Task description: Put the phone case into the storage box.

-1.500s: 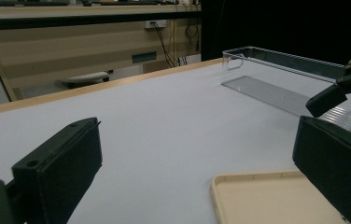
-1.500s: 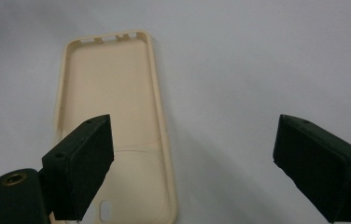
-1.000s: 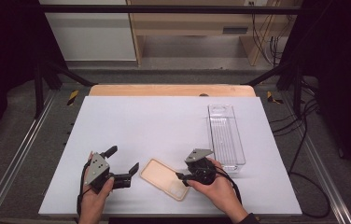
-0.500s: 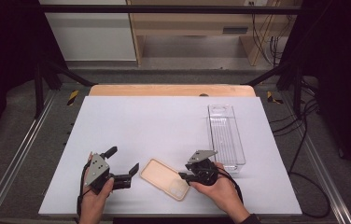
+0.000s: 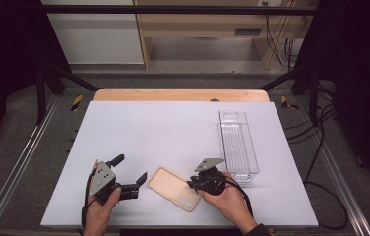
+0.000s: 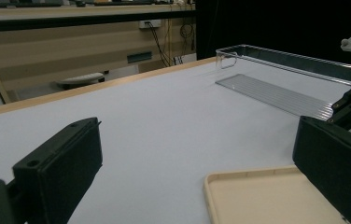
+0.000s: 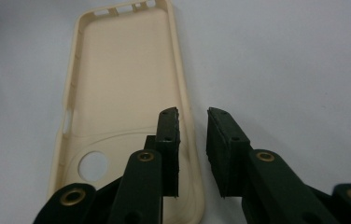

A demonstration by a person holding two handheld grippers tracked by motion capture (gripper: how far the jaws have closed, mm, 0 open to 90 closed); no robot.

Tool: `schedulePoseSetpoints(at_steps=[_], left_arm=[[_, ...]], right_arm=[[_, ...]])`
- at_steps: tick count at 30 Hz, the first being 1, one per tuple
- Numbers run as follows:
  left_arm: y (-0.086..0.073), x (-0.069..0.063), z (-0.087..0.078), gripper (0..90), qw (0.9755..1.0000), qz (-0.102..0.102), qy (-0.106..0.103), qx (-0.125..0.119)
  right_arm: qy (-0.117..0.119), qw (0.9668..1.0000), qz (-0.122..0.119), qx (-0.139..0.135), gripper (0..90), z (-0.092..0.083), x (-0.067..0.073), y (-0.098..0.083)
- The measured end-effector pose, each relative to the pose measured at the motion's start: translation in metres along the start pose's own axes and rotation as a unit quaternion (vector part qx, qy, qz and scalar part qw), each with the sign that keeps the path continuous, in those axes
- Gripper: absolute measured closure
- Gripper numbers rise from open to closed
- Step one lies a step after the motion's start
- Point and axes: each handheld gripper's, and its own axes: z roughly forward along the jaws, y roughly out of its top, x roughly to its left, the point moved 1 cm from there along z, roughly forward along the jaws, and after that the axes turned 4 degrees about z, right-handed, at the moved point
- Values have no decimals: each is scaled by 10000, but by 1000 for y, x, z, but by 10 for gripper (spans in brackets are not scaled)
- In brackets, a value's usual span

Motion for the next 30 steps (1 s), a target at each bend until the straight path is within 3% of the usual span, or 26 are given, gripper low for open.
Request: schedulePoseSetpoints(at_steps=[9, 16, 24, 30], left_arm=[[1, -2, 1, 12, 10000, 40, -8, 8], [1, -3, 4, 12, 9999, 78, -65, 19], [0, -1, 1, 12, 10000, 69, -43, 2], [1, -1, 1, 12, 10000, 75, -34, 5]], right_arm=[[62, 10000, 71, 29, 824, 2, -2, -6], [-17, 9999, -77, -62, 827, 3, 1, -7], [35, 9999, -74, -98, 864, 3, -1, -8], [-53, 9993, -336, -132, 873, 3, 2, -8]])
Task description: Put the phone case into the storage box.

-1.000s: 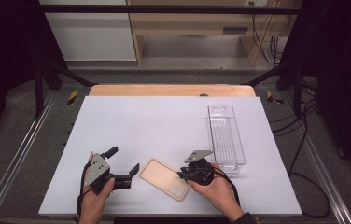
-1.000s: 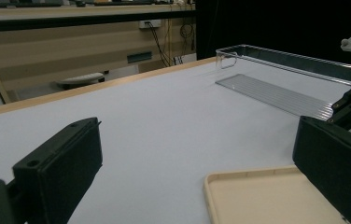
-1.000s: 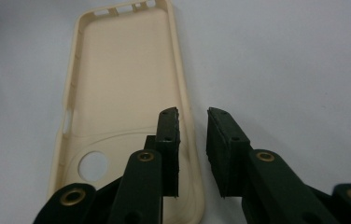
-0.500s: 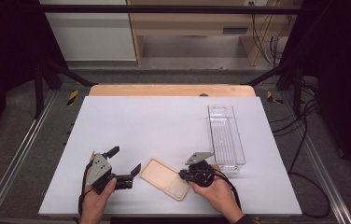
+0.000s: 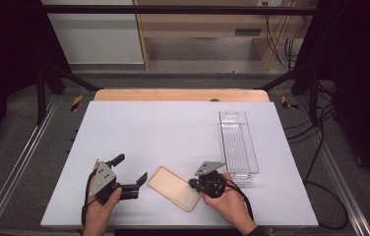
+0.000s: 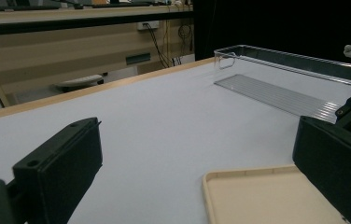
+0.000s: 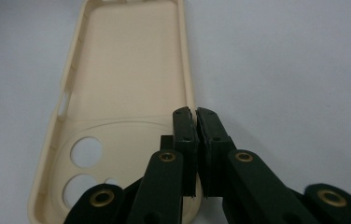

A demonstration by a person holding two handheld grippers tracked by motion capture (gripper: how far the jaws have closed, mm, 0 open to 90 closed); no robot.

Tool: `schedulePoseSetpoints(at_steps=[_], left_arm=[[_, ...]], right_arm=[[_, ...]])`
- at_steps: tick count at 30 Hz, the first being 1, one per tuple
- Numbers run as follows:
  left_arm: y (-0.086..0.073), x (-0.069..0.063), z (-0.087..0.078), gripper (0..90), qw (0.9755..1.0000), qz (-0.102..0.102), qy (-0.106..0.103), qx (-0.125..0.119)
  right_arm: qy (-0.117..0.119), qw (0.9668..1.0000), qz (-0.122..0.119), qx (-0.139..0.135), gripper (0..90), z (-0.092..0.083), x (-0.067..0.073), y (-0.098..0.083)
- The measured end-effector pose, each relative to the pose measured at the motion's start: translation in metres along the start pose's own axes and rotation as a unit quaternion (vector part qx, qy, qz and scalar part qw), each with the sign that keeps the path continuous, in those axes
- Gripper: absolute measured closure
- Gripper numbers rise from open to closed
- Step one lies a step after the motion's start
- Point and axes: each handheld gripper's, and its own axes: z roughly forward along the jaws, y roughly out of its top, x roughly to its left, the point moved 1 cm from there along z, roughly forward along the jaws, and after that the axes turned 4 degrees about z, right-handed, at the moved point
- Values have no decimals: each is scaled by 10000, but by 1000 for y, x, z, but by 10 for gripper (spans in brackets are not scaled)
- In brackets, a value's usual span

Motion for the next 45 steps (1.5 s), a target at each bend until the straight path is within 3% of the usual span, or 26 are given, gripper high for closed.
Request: schedulePoseSetpoints(at_steps=[29, 36, 45], left_arm=[[0, -1, 1, 13, 10000, 12, -48, 7], [0, -2, 1, 13, 10000, 19, -42, 16], [1, -6, 2, 15, 9998, 183, -67, 37]], right_arm=[[141, 9995, 99, 264, 877, -20, -2, 30], [154, 9994, 150, 283, 877, -37, -11, 44], [148, 9987, 194, 454, 877, -55, -29, 68]])
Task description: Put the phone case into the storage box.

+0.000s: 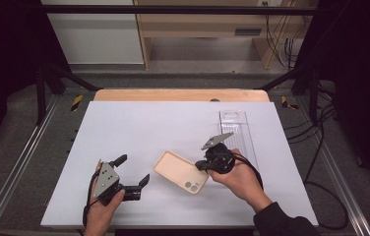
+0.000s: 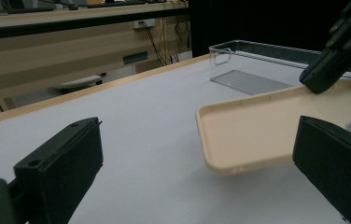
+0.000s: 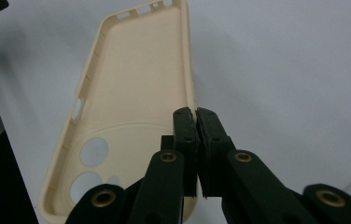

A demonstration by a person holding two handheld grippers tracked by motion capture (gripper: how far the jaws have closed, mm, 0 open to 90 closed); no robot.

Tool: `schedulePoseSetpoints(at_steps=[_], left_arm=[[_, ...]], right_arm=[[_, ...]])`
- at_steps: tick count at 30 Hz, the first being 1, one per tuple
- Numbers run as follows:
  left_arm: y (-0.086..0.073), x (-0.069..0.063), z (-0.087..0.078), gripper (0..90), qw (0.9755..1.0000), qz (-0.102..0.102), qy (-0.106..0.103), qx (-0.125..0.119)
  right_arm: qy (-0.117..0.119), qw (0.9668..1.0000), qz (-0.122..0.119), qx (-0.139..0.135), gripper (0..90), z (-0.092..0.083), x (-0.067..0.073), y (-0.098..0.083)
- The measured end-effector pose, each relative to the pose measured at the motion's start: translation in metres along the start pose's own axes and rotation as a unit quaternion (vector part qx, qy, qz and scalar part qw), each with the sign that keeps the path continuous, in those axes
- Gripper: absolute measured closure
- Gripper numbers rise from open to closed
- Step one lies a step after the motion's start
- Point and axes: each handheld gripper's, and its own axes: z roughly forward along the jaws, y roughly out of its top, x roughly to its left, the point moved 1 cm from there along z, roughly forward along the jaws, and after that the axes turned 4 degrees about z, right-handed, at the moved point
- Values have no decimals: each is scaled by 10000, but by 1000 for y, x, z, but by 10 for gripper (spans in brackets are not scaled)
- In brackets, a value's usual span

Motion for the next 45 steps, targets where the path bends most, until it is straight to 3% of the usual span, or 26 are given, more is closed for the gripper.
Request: schedulePoseSetpoints(at_steps=[4, 7, 8, 9, 11, 13, 16, 22, 26, 31, 35, 37, 39, 42, 43, 45], left_arm=[[1, -4, 2, 18, 9999, 108, -49, 30], [2, -9, 5, 21, 9995, 320, -56, 62], [2, -10, 7, 21, 9991, 404, -62, 86], [2, -14, 10, 22, 9977, 661, -44, 130], [1, -16, 11, 24, 9972, 712, -84, 197], [1, -20, 14, 30, 9953, 926, -64, 273], [-2, -25, 20, 43, 9901, 1336, -1, 432], [-4, -31, 36, 48, 9825, 1772, 85, 573], [-6, -35, 42, 58, 9743, 2151, 138, 650], [-7, -39, 47, 64, 9671, 2452, 212, 643], [-7, -39, 52, 131, 9563, 2829, 395, 623], [-9, -40, 56, 163, 9462, 3131, 521, 627], [-9, -41, 56, 190, 9450, 3166, 519, 628], [-9, -45, 55, 225, 9381, 3374, 491, 608], [-9, -45, 55, 236, 9381, 3374, 491, 608], [-9, -46, 56, 303, 9359, 3436, 482, 614]], right_arm=[[-4, 10000, 34, 61, 877, -5, -3, 9], [4, 9998, 75, 193, 877, -5, -7, 19], [4, 9998, 75, 193, 877, -5, -7, 19], [33, 9996, 99, 246, 877, -5, -8, 23], [38, 9996, 111, 258, 877, -5, -9, 24], [57, 9995, 137, 273, 877, -5, -10, 27], [123, 9994, 166, 268, 877, -4, -11, 28], [198, 9995, 147, 220, 877, -3, -12, 29], [240, 9992, 194, 265, 876, -2, -12, 31], [304, 9989, 219, 269, 877, -1, -13, 31], [328, 9987, 222, 307, 876, 0, -11, 31], [351, 9988, 205, 290, 877, -1, -10, 31], [364, 9987, 214, 292, 876, -1, -10, 32], [412, 9984, 222, 311, 876, 1, -8, 32], [400, 9985, 195, 322, 876, 1, -8, 33], [421, 9983, 207, 334, 876, 2, -7, 33]])
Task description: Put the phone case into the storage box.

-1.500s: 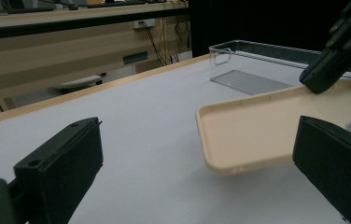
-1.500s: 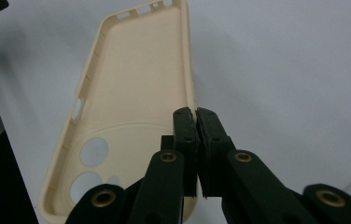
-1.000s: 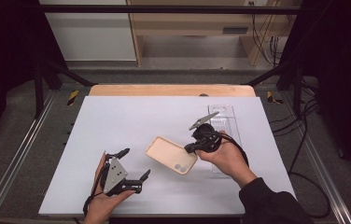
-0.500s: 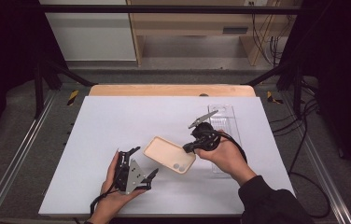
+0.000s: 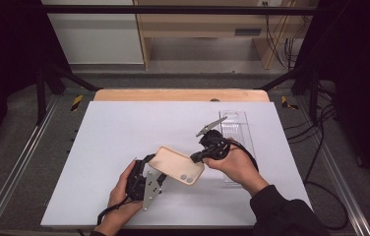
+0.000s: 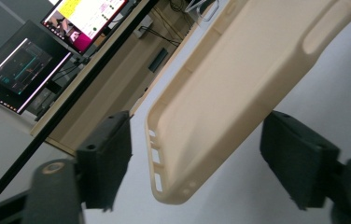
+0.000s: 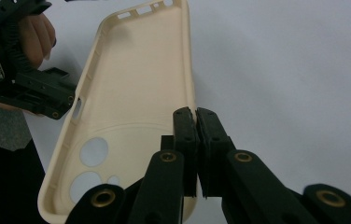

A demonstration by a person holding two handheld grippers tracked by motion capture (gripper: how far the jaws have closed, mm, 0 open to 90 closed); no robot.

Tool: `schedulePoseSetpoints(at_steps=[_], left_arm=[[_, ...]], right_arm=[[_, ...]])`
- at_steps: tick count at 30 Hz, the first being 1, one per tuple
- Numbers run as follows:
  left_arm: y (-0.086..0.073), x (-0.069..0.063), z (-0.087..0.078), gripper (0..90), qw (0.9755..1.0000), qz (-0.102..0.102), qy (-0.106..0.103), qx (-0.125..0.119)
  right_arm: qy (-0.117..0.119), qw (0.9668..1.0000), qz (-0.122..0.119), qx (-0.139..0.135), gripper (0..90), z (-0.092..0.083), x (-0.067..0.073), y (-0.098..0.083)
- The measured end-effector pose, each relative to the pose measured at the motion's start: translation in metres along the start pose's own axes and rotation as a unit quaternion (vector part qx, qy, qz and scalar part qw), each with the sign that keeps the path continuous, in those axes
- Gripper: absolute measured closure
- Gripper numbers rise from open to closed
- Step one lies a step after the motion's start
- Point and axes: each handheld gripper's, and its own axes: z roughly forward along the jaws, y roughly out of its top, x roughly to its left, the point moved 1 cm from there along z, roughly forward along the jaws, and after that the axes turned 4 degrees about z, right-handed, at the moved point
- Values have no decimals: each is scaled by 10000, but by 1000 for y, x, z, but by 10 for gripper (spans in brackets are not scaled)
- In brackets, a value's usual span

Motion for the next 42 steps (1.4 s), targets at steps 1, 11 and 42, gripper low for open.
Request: schedulePoseSetpoints(at_steps=[1, 11, 42], left_arm=[[0, -1, 0, 303, 10000, 45, 19, 11], [2, 0, -3, 589, 9996, 265, 133, -16], [10, -1, -12, 796, 9981, 553, 247, -63]], right_arm=[[0, 10000, 0, 0, 876, 0, 0, 0], [105, 9999, 24, -4, 876, 2, 0, 2], [135, 9933, 136, -1136, 495, -20, 8, 13]])
